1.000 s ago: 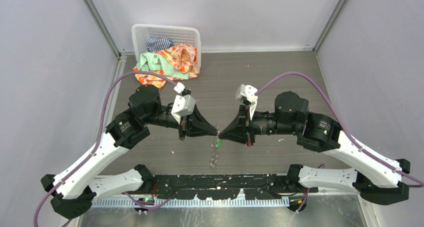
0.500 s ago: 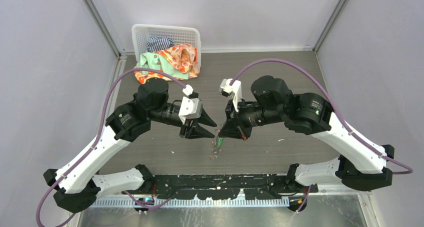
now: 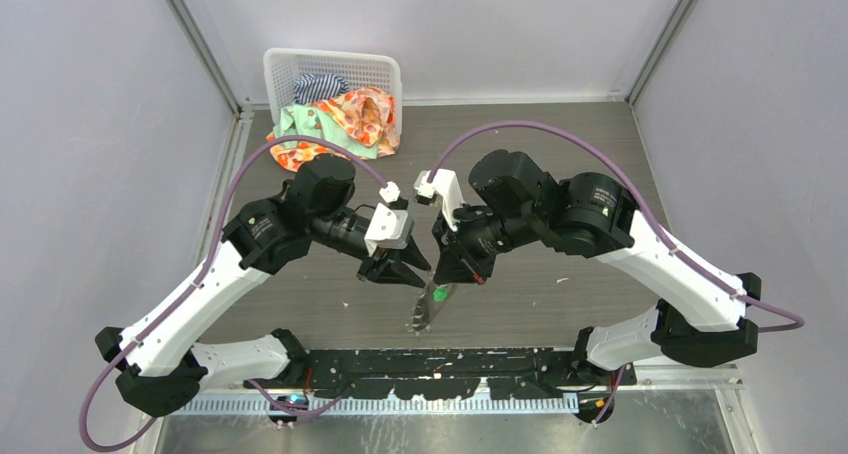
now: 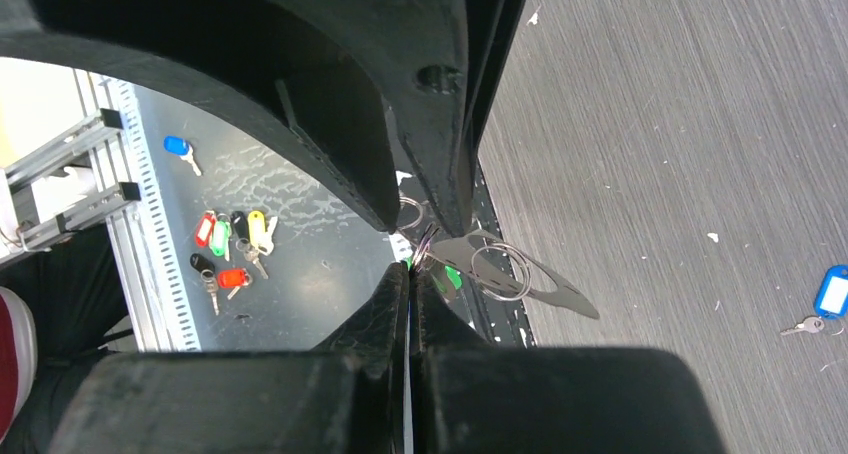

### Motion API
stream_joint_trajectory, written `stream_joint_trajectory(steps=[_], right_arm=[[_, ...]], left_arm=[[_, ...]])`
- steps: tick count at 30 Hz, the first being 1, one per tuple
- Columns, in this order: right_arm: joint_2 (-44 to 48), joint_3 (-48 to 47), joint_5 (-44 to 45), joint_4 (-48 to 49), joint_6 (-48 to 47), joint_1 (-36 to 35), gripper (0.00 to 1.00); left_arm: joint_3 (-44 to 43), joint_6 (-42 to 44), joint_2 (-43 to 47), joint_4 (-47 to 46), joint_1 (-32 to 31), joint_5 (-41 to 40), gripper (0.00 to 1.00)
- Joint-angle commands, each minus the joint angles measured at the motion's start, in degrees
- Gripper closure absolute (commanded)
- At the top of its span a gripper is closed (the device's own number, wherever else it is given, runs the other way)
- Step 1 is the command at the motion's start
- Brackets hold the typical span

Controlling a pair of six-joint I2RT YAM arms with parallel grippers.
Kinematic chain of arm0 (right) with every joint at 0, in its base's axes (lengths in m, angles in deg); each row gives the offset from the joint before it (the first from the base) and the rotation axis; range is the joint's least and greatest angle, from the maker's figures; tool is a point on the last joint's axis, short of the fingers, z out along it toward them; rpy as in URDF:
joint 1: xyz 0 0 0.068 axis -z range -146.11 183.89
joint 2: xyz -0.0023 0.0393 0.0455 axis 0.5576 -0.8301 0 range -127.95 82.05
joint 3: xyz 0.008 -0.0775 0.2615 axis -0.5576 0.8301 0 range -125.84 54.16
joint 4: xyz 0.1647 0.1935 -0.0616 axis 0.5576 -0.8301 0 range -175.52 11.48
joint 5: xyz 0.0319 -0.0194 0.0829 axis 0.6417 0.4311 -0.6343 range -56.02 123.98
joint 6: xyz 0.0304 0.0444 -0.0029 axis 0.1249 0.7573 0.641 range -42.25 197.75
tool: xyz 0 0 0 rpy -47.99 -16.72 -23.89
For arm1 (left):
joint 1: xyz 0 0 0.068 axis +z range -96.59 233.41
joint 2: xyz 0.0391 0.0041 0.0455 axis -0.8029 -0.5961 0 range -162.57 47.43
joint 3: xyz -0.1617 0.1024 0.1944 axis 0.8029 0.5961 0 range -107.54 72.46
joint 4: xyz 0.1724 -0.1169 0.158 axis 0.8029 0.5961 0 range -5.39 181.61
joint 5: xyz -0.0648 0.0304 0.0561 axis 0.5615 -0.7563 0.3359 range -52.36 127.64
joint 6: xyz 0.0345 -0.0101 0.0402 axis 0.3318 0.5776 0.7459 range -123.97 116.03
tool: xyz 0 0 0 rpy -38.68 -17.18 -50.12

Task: Put the keys on the keyring

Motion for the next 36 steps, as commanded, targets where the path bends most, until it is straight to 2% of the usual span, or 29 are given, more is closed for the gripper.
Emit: stream_joint_trajectory(steps=[1, 19, 24, 31, 34, 36], right_arm=[[-0.6, -3.4, -1.9, -0.4, -1.4, -0.4, 0.99], [-6.1, -8.8, -3.0, -6.2, -3.1, -0.8, 0.99], [-7.0, -9.5, -3.1, -6.9, -3.3, -1.1, 0.99], [-8.2, -10.1, -3.0, -7.3, -3.4, -1.6, 0.99], [-8.6, -10.5, -3.0, -7.4, -3.3, -1.8, 0.99], [-8.7, -10.7, -3.1, -7.4, -3.3, -2.0, 0.99]], left_arm=[[-1.9, 1.6, -0.2, 0.4, 0.1, 1.3, 0.70], [-2.7, 2.5, -0.8, 2.6, -0.4, 4.7, 0.88], [-3.3, 2.4, -1.3, 3.5, -0.9, 4.0, 0.80], [-3.3, 2.4, -1.8, 5.2, -1.8, 3.5, 0.78], [-3.1, 1.9, -1.9, 4.4, -2.2, 2.7, 0.66], [-2.9, 1.1, -1.9, 2.9, -2.3, 1.4, 0.63]])
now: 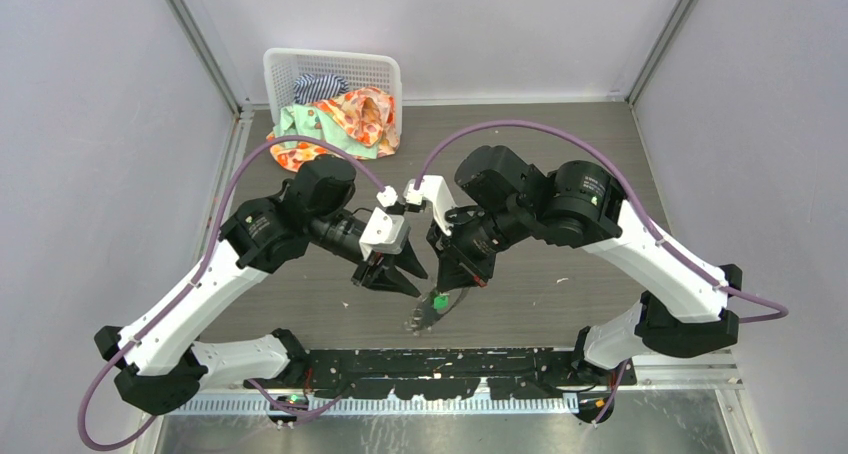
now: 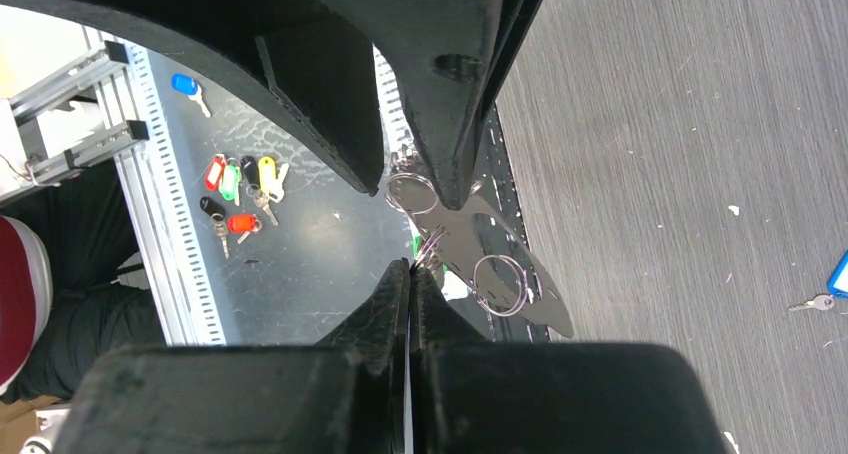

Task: Put the keys on the keyring

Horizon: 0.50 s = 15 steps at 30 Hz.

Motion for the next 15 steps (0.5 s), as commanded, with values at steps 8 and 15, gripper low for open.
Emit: stream_joint_trajectory(steps=[8, 15], right_arm=[[-2.9, -1.0, -2.2, 3.7, 0.3, -1.2, 0.99], [-3.3, -0.5, -3.2, 5.1, 0.4, -1.4, 0.99]], left_arm=[[0.4, -3.3, -0.4, -8.8, -1.5, -3.8, 0.64], [1.0, -5.0, -0.3, -10.6, -1.5, -1.2, 0.69]])
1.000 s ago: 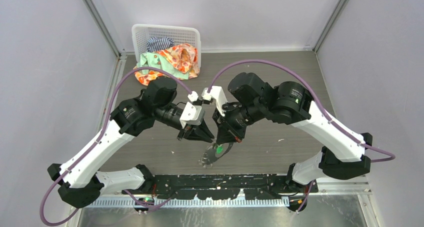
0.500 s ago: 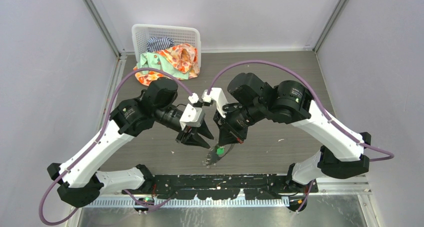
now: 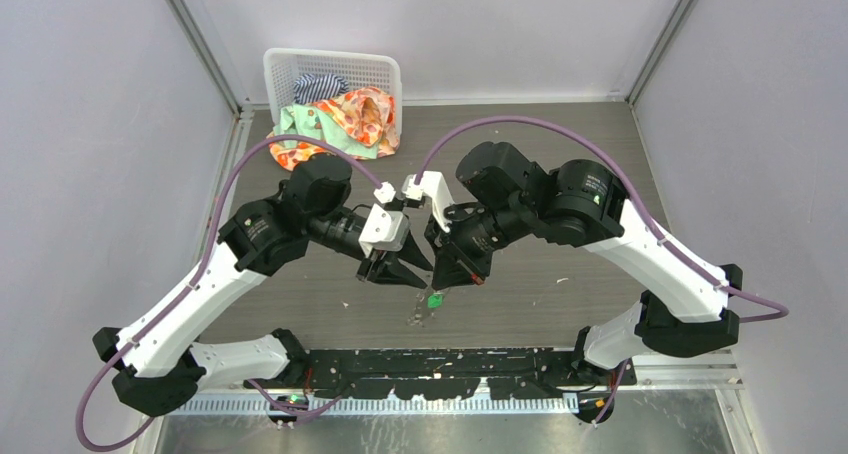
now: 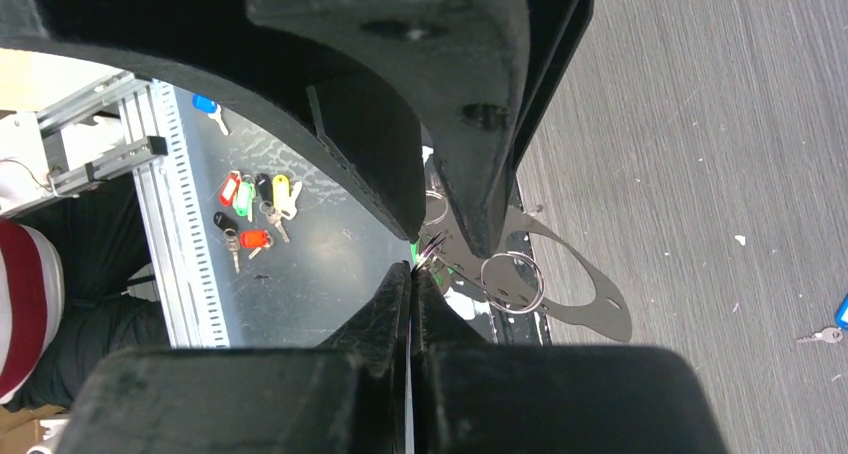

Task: Put the keys on the keyring

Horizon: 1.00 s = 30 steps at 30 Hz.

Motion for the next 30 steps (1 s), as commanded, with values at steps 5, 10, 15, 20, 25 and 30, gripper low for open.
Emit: stream_joint_trajectory(steps=[5, 10, 15, 20, 25, 30], right_arm=[[-3.8, 0.0, -2.0, 3.2, 0.1, -1.3, 0.99], [-4.4, -0.1, -2.2, 2.6, 0.1, -1.4, 0.99], [-5.0, 0.1, -2.4, 2.7, 0.0, -1.4, 0.99], [-2.1, 2.3, -0.2, 8.5, 1.6, -1.4, 0.91], [9.1, 14.4, 4.5, 24.0, 5.0, -1.2, 0.78], [21.1, 29.5, 8.9, 41.3, 9.7, -0.9, 0.64]], left_arm=[[-0.3, -1.7, -1.1, -1.6, -1.5, 3.4, 0.81], [-1.1, 0.2, -0.9, 0.8, -1.9, 3.6, 0.87], [-1.4, -0.5, -0.9, 0.9, -2.2, 3.8, 0.98], [3.4, -8.4, 0.8, -5.1, -2.2, -0.8, 1.00], [12.7, -29.5, 6.5, -25.5, 2.3, -3.3, 1.00], [11.4, -39.6, 5.4, -32.5, 5.7, -0.1, 1.00]])
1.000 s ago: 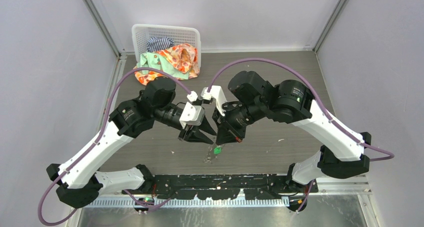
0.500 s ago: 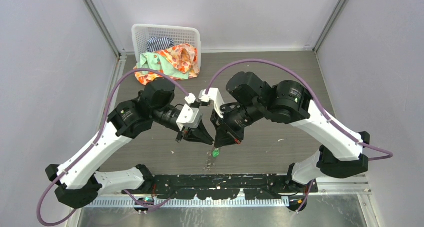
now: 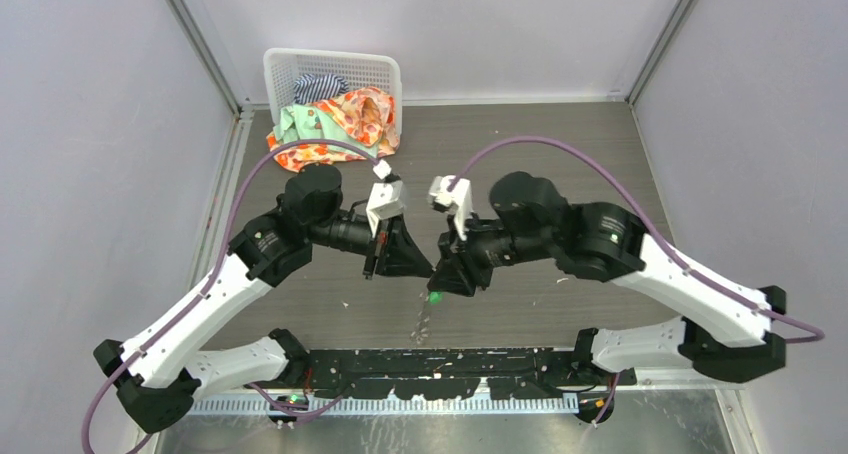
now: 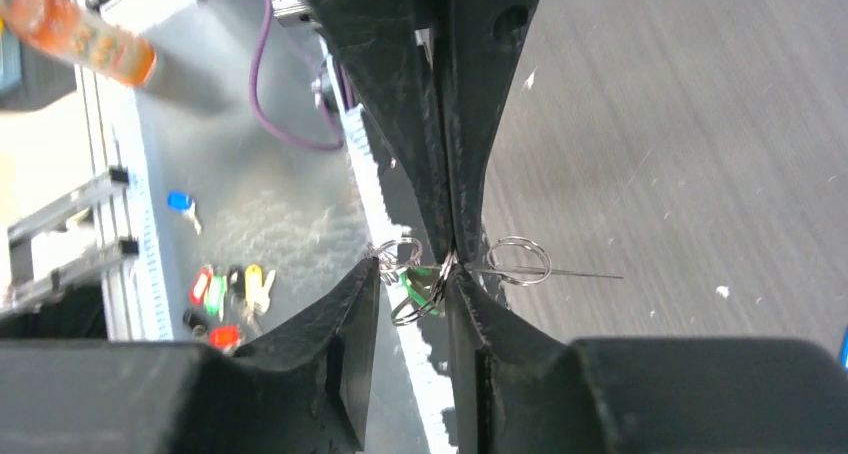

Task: Put the keys on the keyring

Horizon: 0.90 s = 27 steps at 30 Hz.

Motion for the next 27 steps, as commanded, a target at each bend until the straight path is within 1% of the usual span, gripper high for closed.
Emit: stream_joint_trajectory(steps=[1, 6, 9, 13, 17, 23, 27], right_arm=[[10.6, 9.0, 4.9, 22.8, 4.4, -0.2, 0.62], [15.9, 14.3, 7.7, 29.6, 6.8, -0.1, 0.54], [18.5, 15.6, 9.4, 31.0, 7.3, -0.1, 0.52], [22.3, 17.6, 12.7, 32.2, 8.2, -0.1, 0.52], [24.3, 18.8, 14.3, 31.5, 8.6, -0.1, 0.55], [23.6, 18.7, 12.9, 30.3, 10.2, -0.1, 0.59], [23.5, 19.3, 13.1, 31.8, 10.5, -0.1, 0.59]], left_arm=[[-2.3, -14.8, -0.4, -16.9, 1.7, 1.7, 1.00], [-4.1, -16.4, -0.3, -21.2, 1.7, 1.5, 1.00], [-4.6, -17.0, 0.3, -22.1, 1.7, 0.2, 1.00], [-4.8, -17.9, 1.6, -22.6, 1.7, -3.2, 1.00], [-5.2, -18.3, 2.5, -23.3, 1.7, -8.1, 1.00], [-5.7, -18.4, 2.5, -24.4, 1.7, -8.7, 1.00], [-5.9, -18.4, 2.5, -24.2, 1.7, -8.5, 1.00]])
